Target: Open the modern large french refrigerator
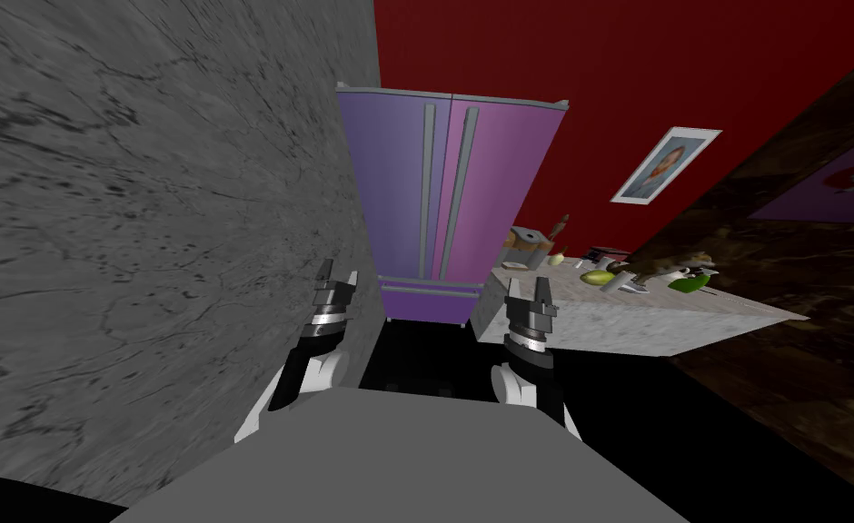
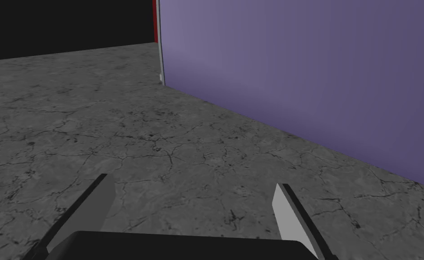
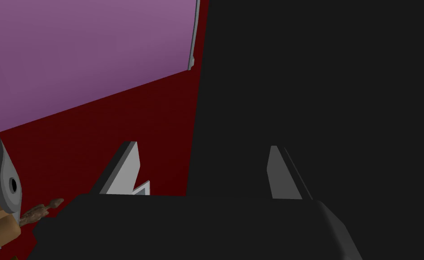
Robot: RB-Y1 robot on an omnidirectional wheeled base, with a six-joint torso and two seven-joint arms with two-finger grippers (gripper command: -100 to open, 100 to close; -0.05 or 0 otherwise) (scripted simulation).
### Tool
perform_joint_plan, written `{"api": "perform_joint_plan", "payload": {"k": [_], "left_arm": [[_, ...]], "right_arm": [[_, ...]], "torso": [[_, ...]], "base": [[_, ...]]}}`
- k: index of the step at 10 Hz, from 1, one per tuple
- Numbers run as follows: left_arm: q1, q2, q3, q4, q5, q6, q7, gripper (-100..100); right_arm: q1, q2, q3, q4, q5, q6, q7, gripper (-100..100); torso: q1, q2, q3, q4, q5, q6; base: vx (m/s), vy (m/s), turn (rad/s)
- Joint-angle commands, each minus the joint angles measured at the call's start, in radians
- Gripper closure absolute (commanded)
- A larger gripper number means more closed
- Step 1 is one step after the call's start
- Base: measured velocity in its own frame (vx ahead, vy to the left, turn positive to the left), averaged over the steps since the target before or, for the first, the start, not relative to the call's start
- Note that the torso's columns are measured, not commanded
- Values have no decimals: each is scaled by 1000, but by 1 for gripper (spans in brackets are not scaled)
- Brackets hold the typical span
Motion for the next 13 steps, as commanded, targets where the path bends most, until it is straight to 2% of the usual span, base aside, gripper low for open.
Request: {"api": "perform_joint_plan", "payload": {"k": [1,9,10,11,13], "left_arm": [[0,0,0,0,0,0,0,0],[0,0,0,0,0,0,0,0],[-6,29,1,32,0,-14,-2,-100],[-11,41,2,52,0,-24,-3,-100],[-21,61,4,106,0,-49,-6,-100]], "right_arm": [[0,0,0,0,0,0,0,0],[0,0,0,0,0,0,0,0],[0,0,0,0,0,0,0,0],[0,0,0,0,0,0,0,0],[0,0,0,0,0,0,0,0]], "torso": [[0,40,-82,41,0,0],[0,618,-1234,617,0,0],[0,691,-1382,691,0,0],[1,724,-1452,724,0,0],[0,735,-1476,736,0,0]], "base": [[0,0,0],[0,0,0],[32,5,-7],[51,12,-11],[59,15,-8]]}}
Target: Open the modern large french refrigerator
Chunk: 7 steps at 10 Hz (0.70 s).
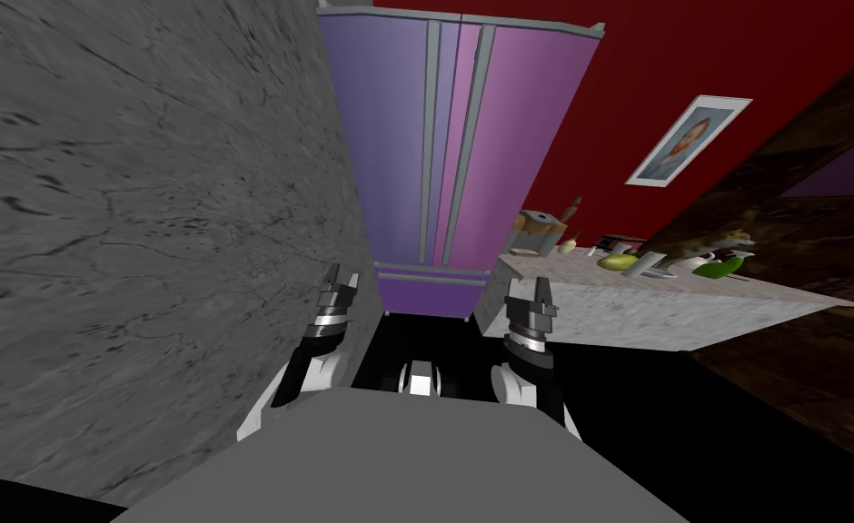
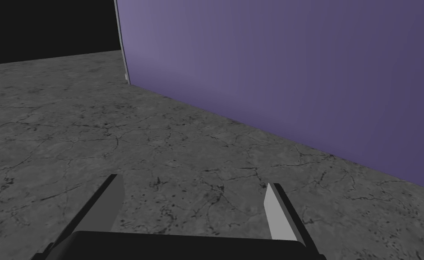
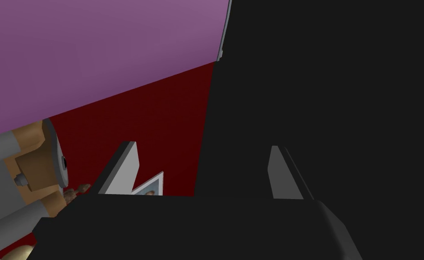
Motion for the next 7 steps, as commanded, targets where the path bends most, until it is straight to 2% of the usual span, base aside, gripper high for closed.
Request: {"api": "perform_joint_plan", "payload": {"k": [1,6,7], "left_arm": [[-15,23,1,73,-1,-34,-6,-100],[-45,47,8,211,2,-113,-15,-100],[-45,47,8,225,2,-113,-15,-100]], "right_arm": [[0,0,0,0,0,0,0,0],[0,0,0,0,0,0,0,0],[0,0,0,0,0,0,0,0]], "torso": [[0,1,0,1,0,0],[-1,4,1,2,0,0],[0,2,0,2,0,0]], "base": [[67,26,-14],[77,26,-13],[61,27,-8]]}}
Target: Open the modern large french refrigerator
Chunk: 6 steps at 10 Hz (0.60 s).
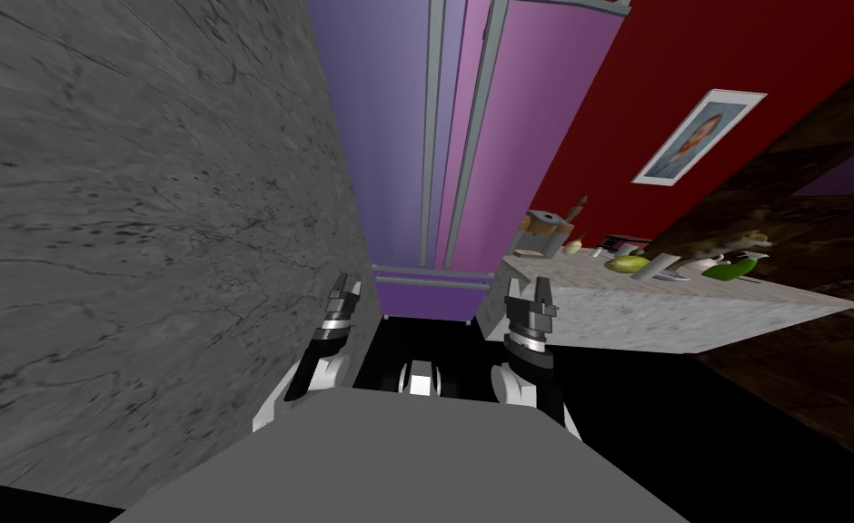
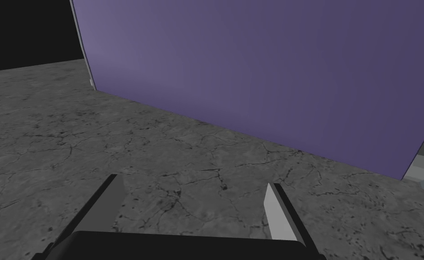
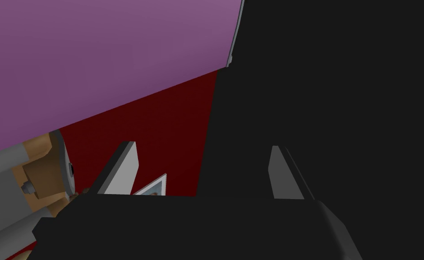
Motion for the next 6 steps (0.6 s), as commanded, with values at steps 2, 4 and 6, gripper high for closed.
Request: {"api": "perform_joint_plan", "payload": {"k": [2,4,6], "left_arm": [[-12,8,4,72,2,-35,-4,-100],[-29,16,8,147,3,-84,-9,-100],[-39,21,9,201,3,-109,-12,-100]], "right_arm": [[0,0,0,0,0,0,0,0],[0,0,0,0,0,0,0,0],[0,0,0,0,0,0,0,0]], "torso": [[-1,1,0,0,0,0],[0,0,0,0,0,0],[0,-1,-1,0,0,0]], "base": [[49,15,-9],[73,24,-17],[77,32,-11]]}}
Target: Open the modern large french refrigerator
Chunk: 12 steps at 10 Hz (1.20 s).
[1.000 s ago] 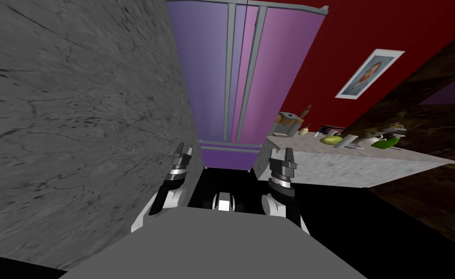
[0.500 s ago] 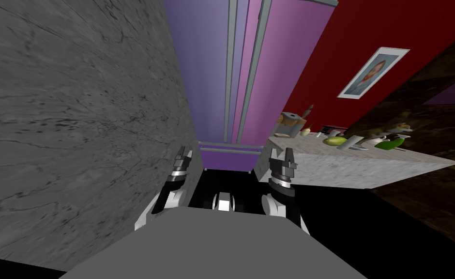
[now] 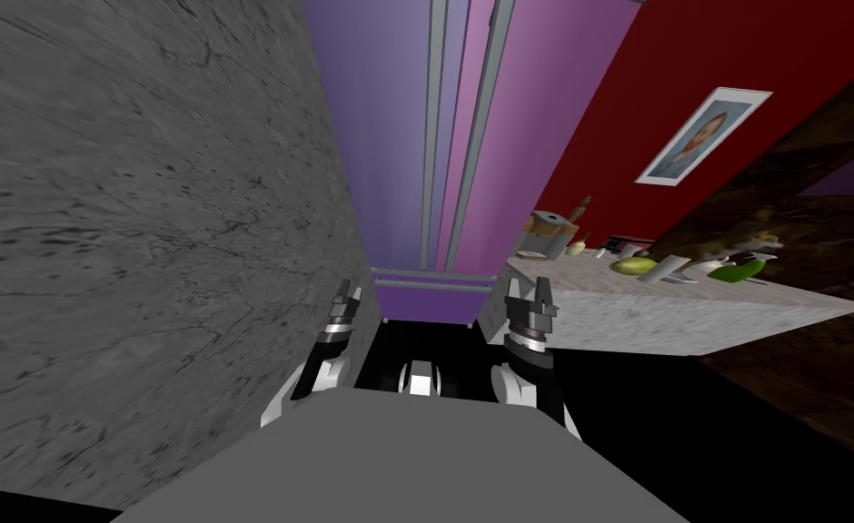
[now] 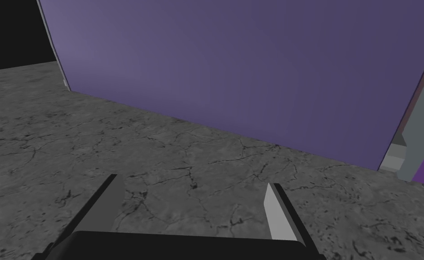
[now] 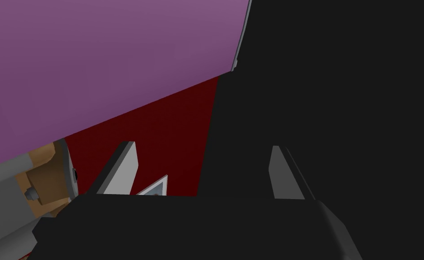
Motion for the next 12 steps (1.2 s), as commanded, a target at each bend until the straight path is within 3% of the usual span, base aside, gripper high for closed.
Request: {"api": "perform_joint_plan", "payload": {"k": [1,12], "left_arm": [[-7,6,2,62,1,-33,-3,-100],[-69,38,6,367,-5,-195,-24,-100]], "right_arm": [[0,0,0,0,0,0,0,0],[0,0,0,0,0,0,0,0]], "torso": [[0,1,1,0,0,0],[-1,1,1,0,0,0]], "base": [[60,16,-8],[74,16,-13]]}}
